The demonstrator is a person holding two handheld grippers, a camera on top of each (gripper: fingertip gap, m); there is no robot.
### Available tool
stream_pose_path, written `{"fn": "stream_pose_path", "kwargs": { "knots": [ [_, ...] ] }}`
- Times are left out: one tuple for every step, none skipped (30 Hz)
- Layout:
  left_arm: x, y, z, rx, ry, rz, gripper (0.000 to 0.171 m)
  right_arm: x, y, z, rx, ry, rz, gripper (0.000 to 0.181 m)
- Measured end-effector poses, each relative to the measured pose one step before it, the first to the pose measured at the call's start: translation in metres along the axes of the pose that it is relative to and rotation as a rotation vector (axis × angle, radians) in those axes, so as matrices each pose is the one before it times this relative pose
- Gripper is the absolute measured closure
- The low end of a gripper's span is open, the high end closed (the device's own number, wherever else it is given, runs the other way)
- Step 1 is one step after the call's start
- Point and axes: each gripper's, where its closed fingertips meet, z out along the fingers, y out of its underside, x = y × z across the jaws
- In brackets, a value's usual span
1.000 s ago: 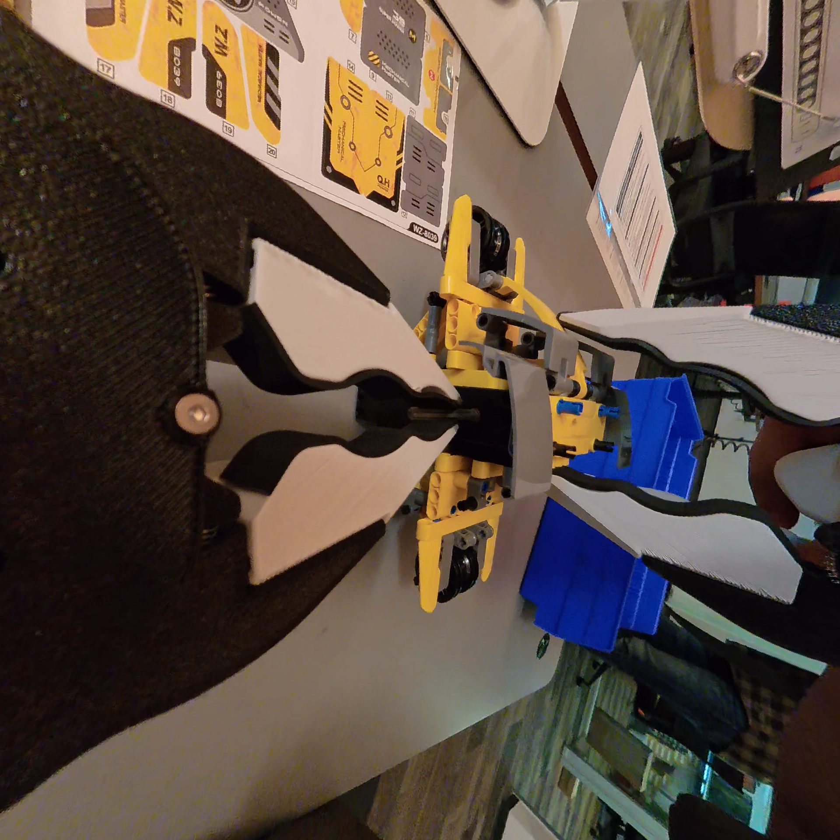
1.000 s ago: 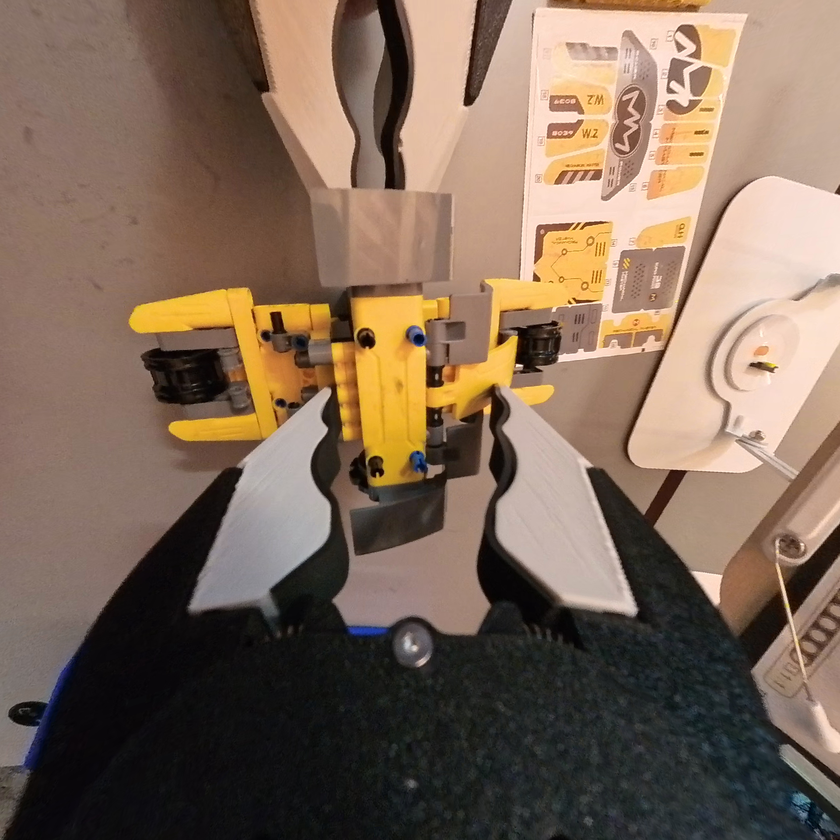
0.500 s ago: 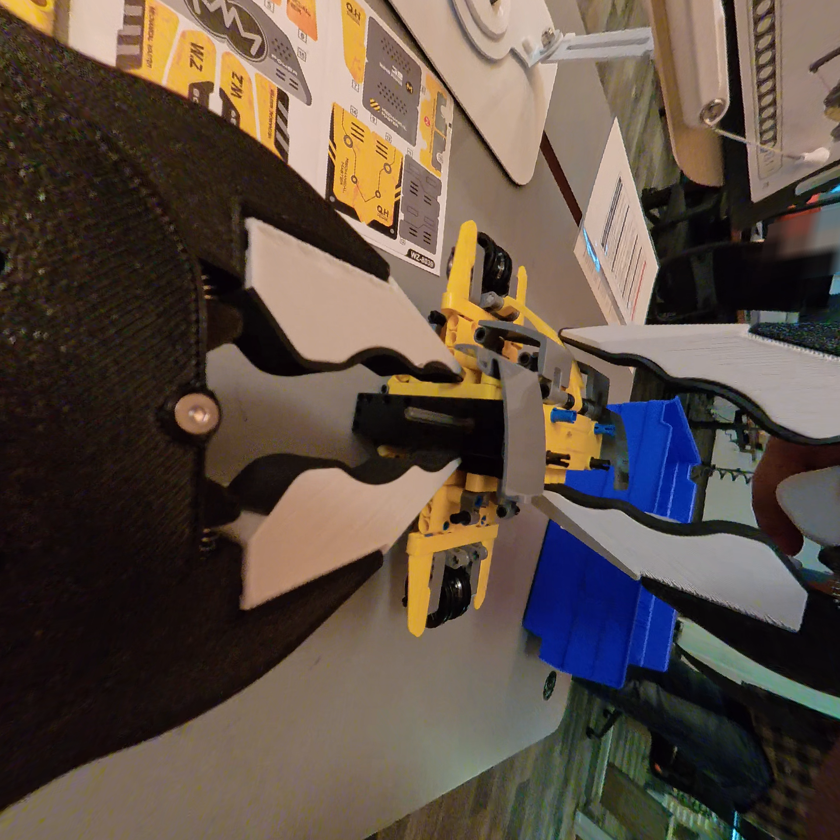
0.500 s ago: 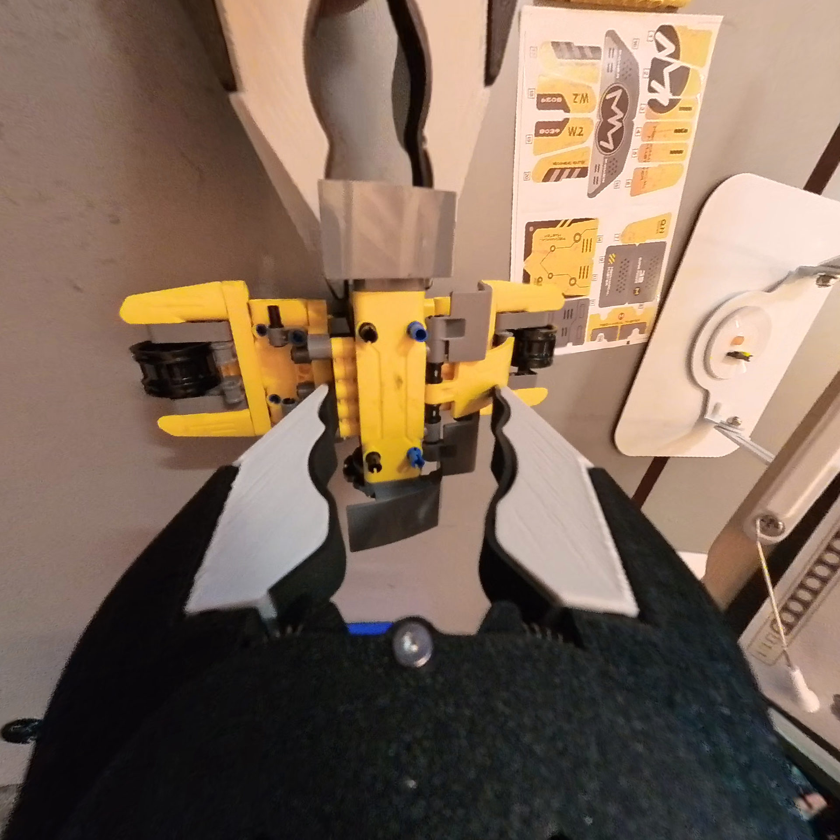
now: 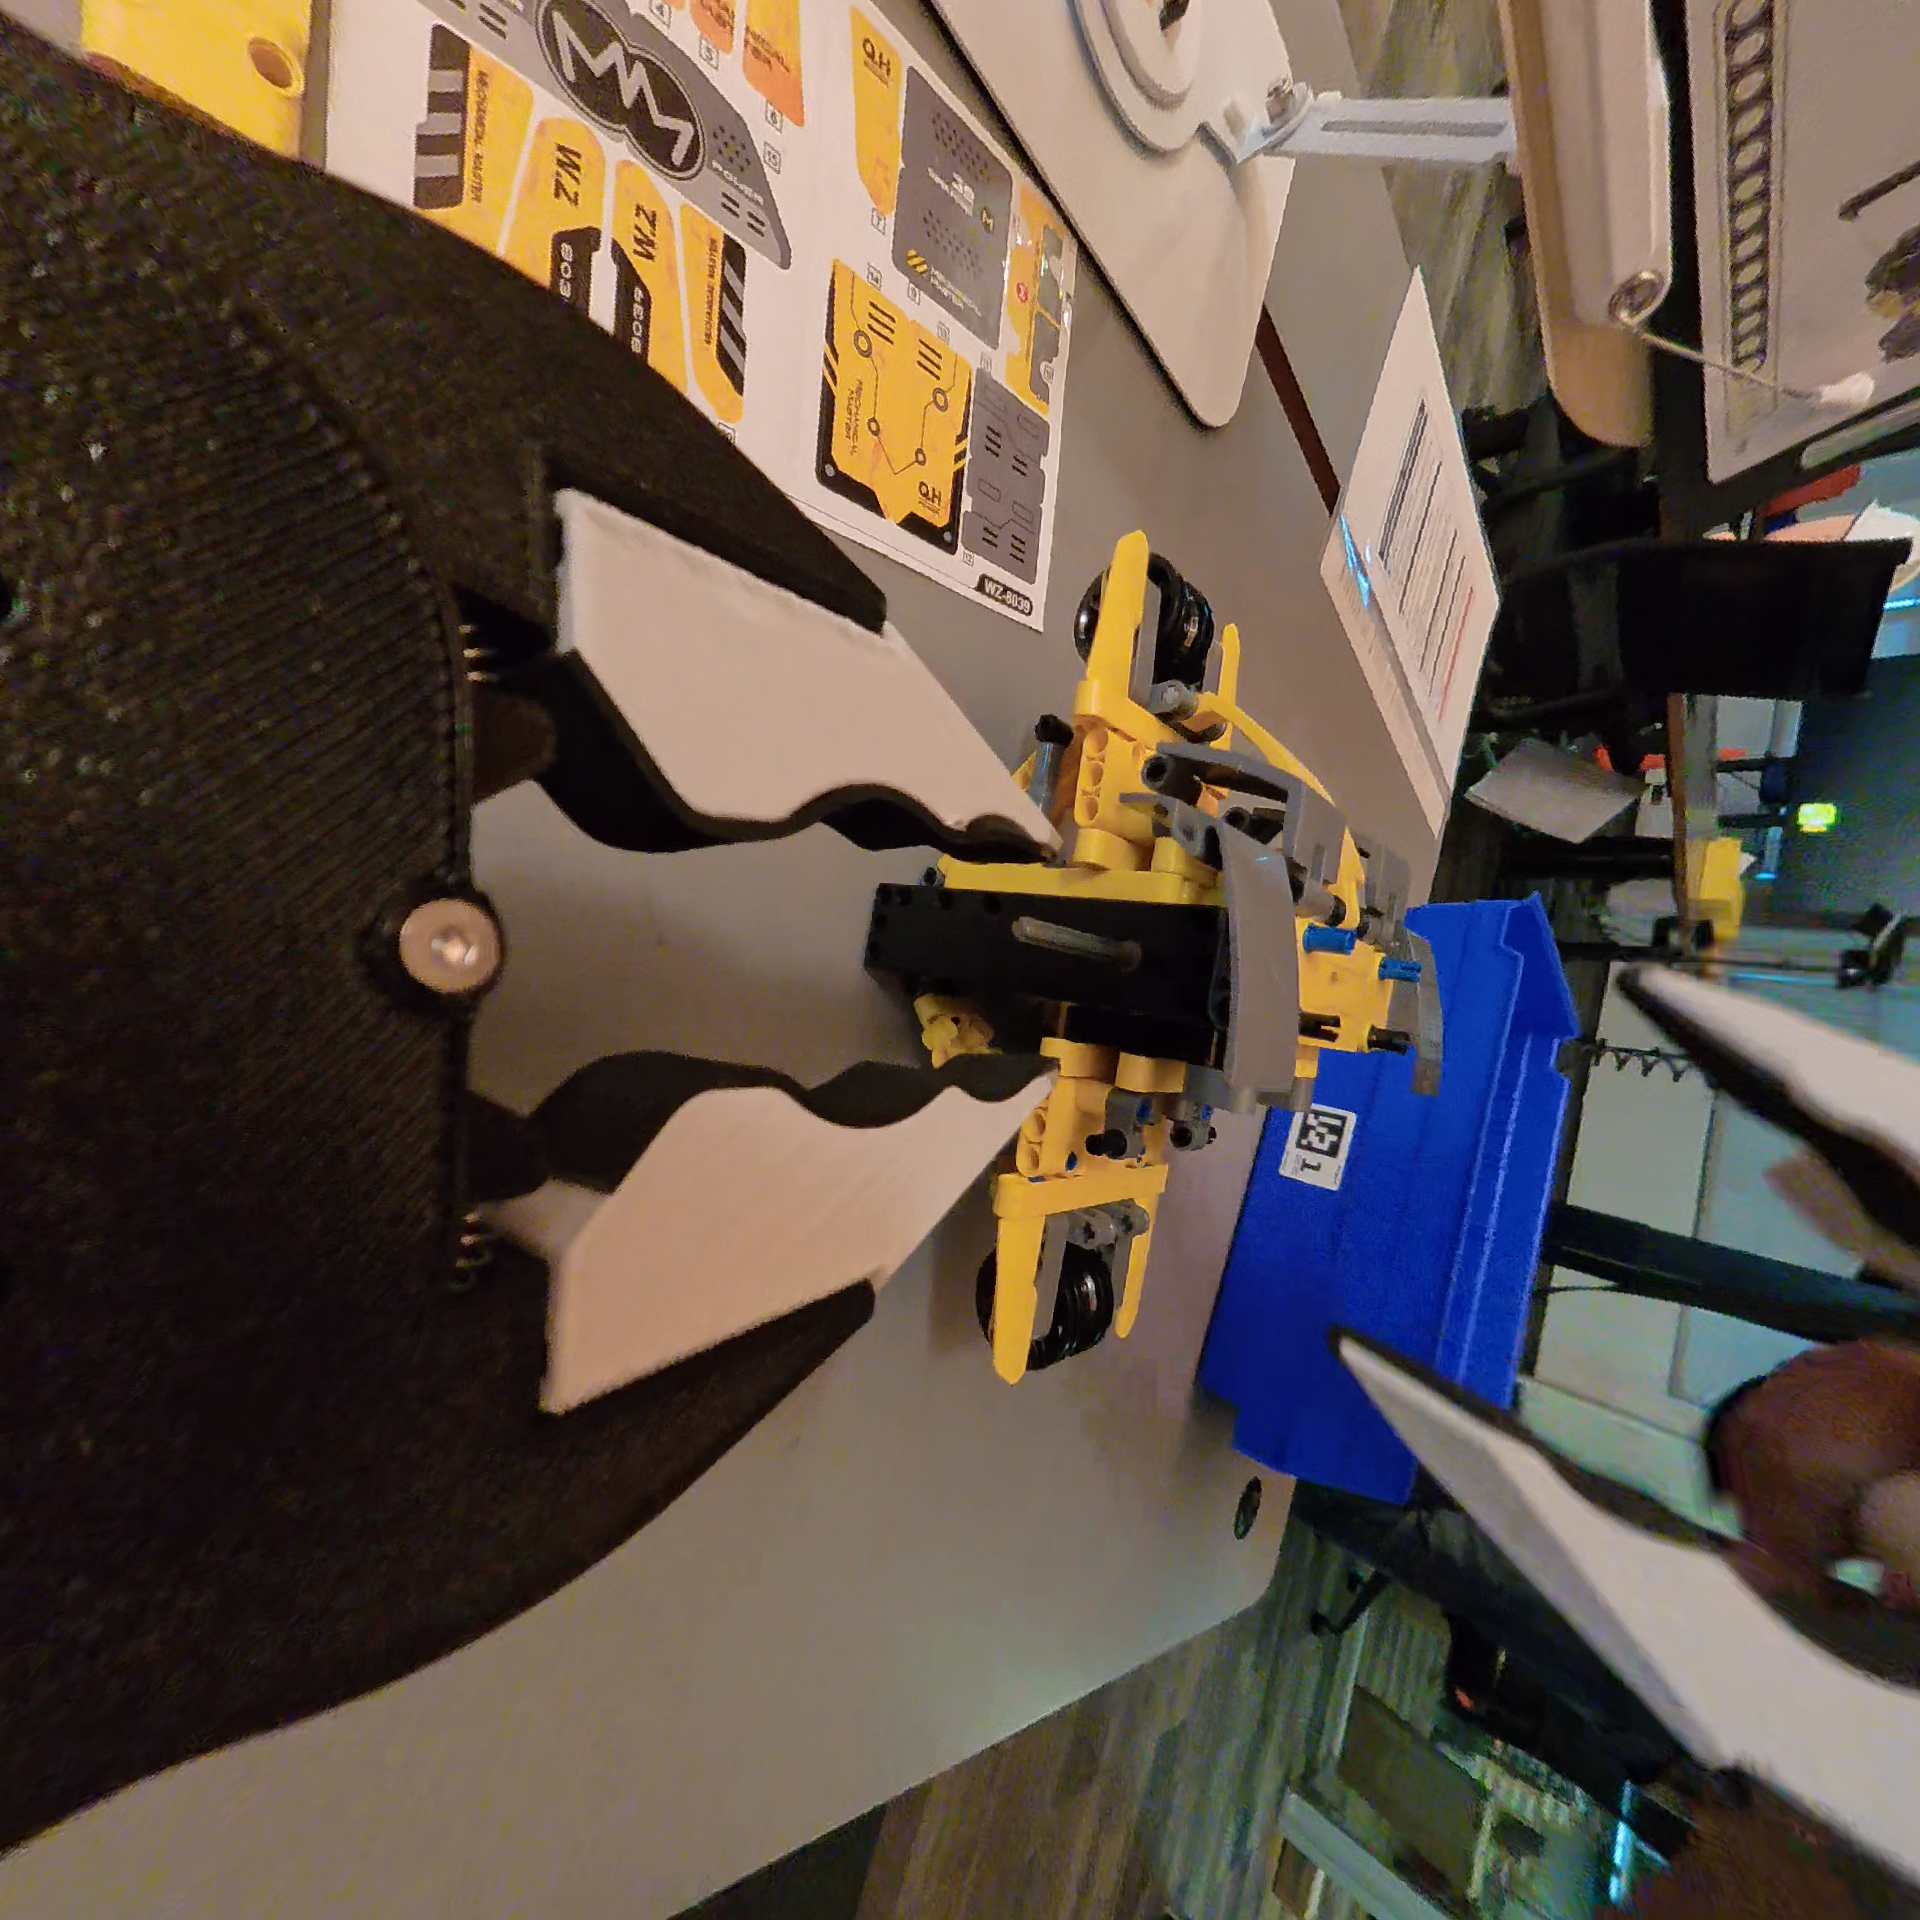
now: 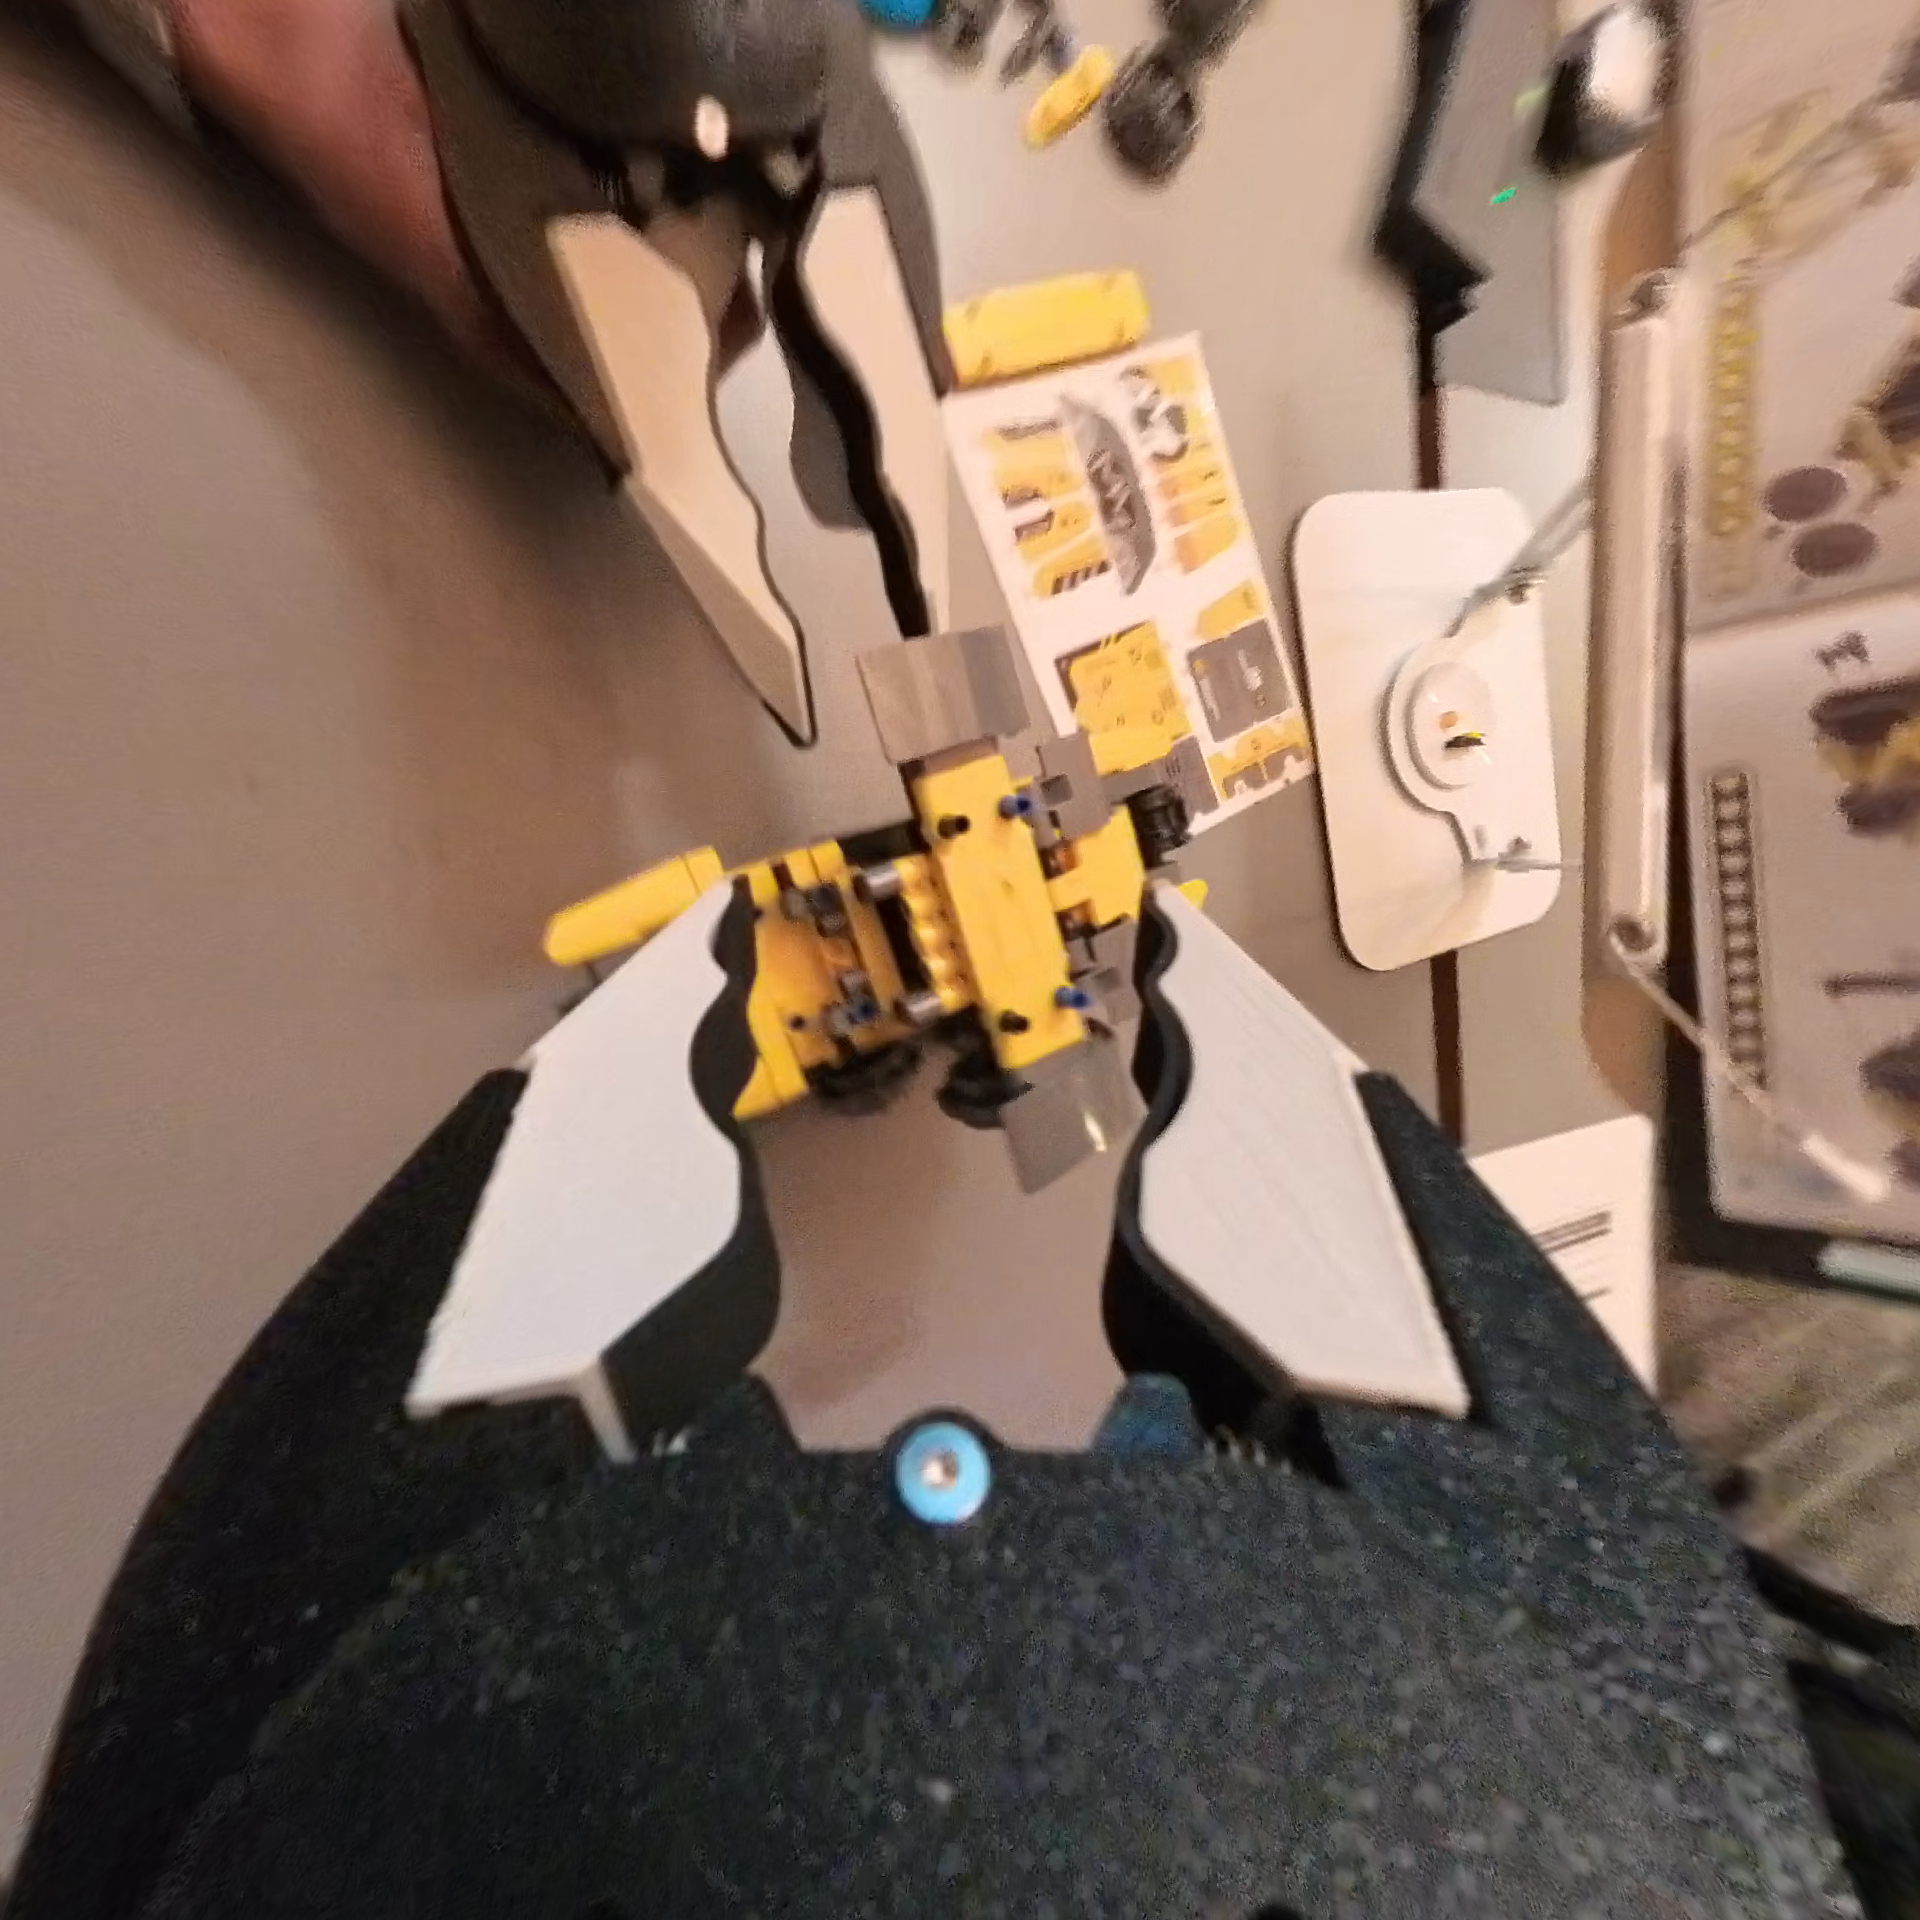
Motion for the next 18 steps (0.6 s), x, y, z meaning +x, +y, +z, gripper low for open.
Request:
{"fn": "stream_pose_path", "kwargs": {
  "knots": [
    [0.00061,-0.00155,-0.00073,0.01213,0.0024,0.0025,0.136,-0.00402,-0.00156,-0.00228,0.067,0.0475,0.0713,0.111],
    [0.00052,-0.00209,-0.00089,0.01616,-0.0013,0.0061,0.136,-0.00422,-0.00005,-0.00043,0.067,0.0472,0.0843,0.117],
    [0.0003,-0.00185,-0.00059,0.01432,-0.0028,0.0049,0.136,-0.00667,0.00251,0.00095,0.0567,0.0309,0.0951,0.119],
    [0.00104,-0.00086,-0.00016,0.00665,0.0027,0.0019,0.137,-0.00755,0.00473,0.00109,0.0432,0.0247,0.0953,0.117],
    [0.00141,0.00027,0.00029,-0.00198,0.0062,0.0012,0.137,-0.0058,0.00448,0.00025,0.0441,0.0349,0.0869,0.112],
    [0.00085,0.00067,0.00054,-0.00522,0.0017,0.0028,0.137,-0.00228,0.0021,-0.00157,0.0608,0.0576,0.0812,0.105],
    [0.00051,0.00046,0.00022,-0.00305,-0.0023,0.0052,0.138,0.00272,0.00029,-0.00342,0.075,0.0879,0.0739,0.096],
    [0.00058,0.00028,0.00025,-0.00156,-0.0035,0.0063,0.138,0.00725,0.0009,-0.0051,0.0718,0.1198,0.0629,0.093],
    [0.00082,0.00028,0.00034,-0.00178,-0.0008,0.0058,0.138,0.00871,0.00225,-0.00572,0.065,0.1319,0.0553,0.092],
    [0.00048,0.00033,0.00032,-0.00234,-0.0022,0.0048,0.138,0.00522,0.00324,-0.00457,0.0584,0.1065,0.0487,0.092],
    [0.00028,0.00023,0.00033,-0.00169,-0.0028,0.0045,0.138,-0.00031,0.0054,-0.00236,0.0369,0.0635,0.037,0.092],
    [0.00034,0.00027,0.00027,-0.00203,-0.0017,0.0038,0.138,-0.00339,0.00852,-0.00026,0.0024,0.0359,0.0229,0.093],
    [0.00003,0.00029,0.00023,-0.00237,-0.002,0.0026,0.138,-0.00593,0.01094,0.00163,-0.0327,0.0116,0.02,0.095],
    [0.00005,0.00019,0.0002,-0.00159,-0.0015,0.0024,0.138,-0.00741,0.01115,0.00268,-0.0476,-0.0105,0.0104,0.1],
    [0.00031,0.0,-0.00012,0.00043,-0.0008,0.0028,0.138,-0.00379,0.00907,0.00302,-0.0439,-0.0034,-0.0014,0.098],
    [0.00057,-0.00012,-0.00014,0.00134,0.0017,0.0033,0.138,0.00015,0.00571,0.00263,-0.0284,0.0082,-0.0056,0.095],
    [0.00085,-0.00013,-0.00015,0.00061,0.0041,0.0029,0.138,0.00302,0.00353,0.00225,-0.0165,0.0167,0.0001,0.092],
    [0.00108,0.00035,0.00017,-0.00212,0.0079,0.0014,0.138,0.00375,0.0028,0.00231,-0.0119,0.0155,0.007,0.089]
  ]
}}
